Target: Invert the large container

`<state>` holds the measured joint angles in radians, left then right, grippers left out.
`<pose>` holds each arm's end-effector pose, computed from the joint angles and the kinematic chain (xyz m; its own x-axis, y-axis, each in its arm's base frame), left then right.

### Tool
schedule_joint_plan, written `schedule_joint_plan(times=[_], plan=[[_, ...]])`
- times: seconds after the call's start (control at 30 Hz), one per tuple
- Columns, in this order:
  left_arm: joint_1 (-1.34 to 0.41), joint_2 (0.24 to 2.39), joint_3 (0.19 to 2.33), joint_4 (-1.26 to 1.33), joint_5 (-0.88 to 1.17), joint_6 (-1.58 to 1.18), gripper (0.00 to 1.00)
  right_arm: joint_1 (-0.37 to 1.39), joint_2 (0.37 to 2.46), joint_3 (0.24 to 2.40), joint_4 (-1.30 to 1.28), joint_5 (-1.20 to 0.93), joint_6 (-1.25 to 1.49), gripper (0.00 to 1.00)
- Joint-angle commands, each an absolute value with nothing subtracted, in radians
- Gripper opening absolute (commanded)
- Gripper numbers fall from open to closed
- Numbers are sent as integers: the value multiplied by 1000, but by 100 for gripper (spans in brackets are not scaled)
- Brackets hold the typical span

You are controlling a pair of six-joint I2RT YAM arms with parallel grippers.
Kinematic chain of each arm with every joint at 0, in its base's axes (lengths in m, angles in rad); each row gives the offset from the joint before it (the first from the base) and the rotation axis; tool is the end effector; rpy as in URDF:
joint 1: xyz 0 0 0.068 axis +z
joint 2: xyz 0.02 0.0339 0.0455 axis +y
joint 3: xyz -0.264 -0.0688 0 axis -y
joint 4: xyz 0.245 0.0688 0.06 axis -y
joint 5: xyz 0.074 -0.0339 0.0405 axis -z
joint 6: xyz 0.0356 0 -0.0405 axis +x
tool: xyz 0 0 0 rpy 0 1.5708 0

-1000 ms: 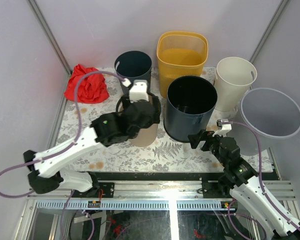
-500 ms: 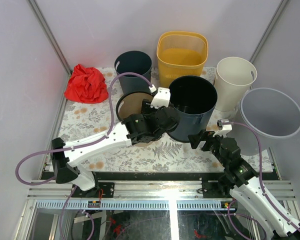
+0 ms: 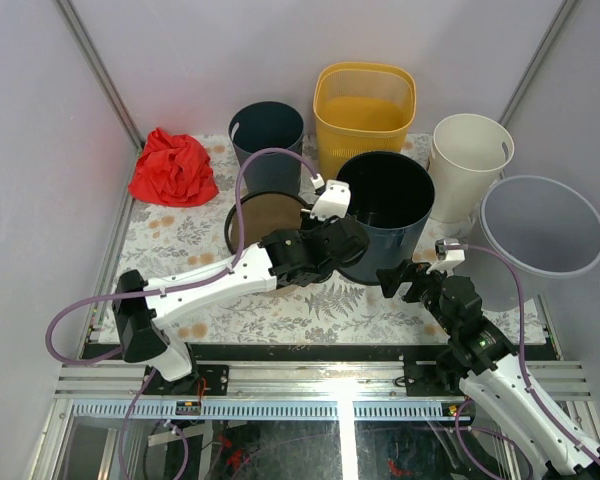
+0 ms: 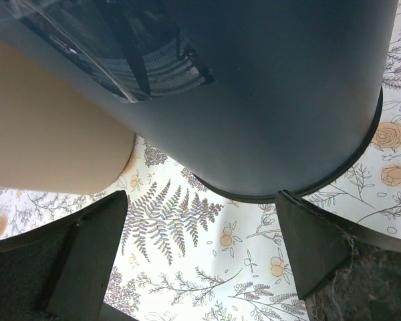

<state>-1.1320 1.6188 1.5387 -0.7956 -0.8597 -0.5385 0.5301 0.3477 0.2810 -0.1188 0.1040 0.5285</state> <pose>0.1705 -0.2999 0.3427 -0.4774 0.2294 -0.8482 0.1629 0.9717 0.1711 0.1121 0.0614 0.2268 -0.3466 0.3782 -0.8584 -0.2780 0.8326 0.4791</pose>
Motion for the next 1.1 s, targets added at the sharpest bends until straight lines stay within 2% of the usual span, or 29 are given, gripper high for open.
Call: schedule_joint_plan(times=[0.0,0.07,0.17,0.33,0.5,0.83,1.07], plan=[[-1134,1615,1540,-767,-882,-546,15,527,336,281,-81,107,538,100],[-1132,1609,1531,-760,-871,-548,12,526,333,281,-82,109,540,100],[-1117,1597,1516,-743,-829,-548,0,526,329,279,-83,111,539,99],[-1108,1548,1513,-734,-780,-552,0,527,327,279,-86,116,541,99],[-1056,1368,1441,-616,-615,-540,0,526,326,278,-86,119,542,99],[-790,978,1093,-347,-323,-599,0,526,329,278,-85,121,543,99],[-658,934,983,-267,-159,-653,0,527,333,276,-84,118,543,99]])
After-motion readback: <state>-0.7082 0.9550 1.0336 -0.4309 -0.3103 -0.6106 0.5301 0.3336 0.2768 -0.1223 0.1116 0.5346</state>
